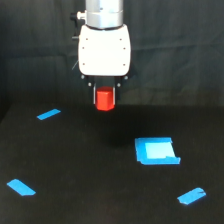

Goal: Pick up the red object from the table

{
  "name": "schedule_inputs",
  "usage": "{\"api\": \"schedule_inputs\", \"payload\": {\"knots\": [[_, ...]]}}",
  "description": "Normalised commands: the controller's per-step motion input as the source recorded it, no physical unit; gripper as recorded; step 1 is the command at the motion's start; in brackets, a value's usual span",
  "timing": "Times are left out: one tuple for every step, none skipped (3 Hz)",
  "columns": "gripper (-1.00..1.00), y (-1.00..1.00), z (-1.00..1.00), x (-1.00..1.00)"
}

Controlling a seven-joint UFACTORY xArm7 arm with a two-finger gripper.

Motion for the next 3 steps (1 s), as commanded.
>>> {"api": "schedule_inputs", "payload": {"knots": [[-0.9, 0.09, -0.03, 0.06], [-0.96, 0.09, 0.04, 0.02], [-0.97, 0.02, 0.09, 0.02]]}}
